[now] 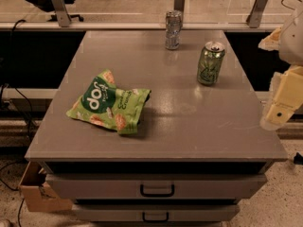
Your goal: Knock green can over
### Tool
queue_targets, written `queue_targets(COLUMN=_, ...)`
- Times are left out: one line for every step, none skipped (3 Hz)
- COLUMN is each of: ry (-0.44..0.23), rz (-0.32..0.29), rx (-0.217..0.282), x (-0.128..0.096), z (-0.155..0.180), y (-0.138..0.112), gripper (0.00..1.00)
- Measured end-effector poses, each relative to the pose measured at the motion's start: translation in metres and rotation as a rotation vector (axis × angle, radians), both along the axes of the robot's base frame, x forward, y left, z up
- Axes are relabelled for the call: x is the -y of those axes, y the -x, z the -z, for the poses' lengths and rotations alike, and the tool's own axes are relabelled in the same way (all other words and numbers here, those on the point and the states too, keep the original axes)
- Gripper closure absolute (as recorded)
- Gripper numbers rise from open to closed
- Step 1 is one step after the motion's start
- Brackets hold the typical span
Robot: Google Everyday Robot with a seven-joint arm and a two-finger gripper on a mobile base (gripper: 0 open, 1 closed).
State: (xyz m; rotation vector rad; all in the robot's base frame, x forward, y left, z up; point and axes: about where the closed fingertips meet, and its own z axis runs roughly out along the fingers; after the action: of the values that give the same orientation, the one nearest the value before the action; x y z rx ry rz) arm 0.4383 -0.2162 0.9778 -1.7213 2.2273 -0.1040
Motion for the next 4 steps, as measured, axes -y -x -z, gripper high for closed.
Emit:
queue_targets(ry=0.0, rz=0.0, rx=0.0, x=0.0, z=0.0, y=0.0, gripper=0.0)
queue_targets(ry=-0.1, rz=0.026, rx=0.037, x=0.005, z=0.007, y=-0.027, gripper=0.0)
queue_targets(ry=-0.322, rz=0.07, rx=0.116, x=0.026, z=0.022, y=-0.085, gripper=0.0)
queue_targets(ry=-0.557, rz=0.082, rx=0.152, x=0.03, z=0.038, y=-0.137, gripper=0.0)
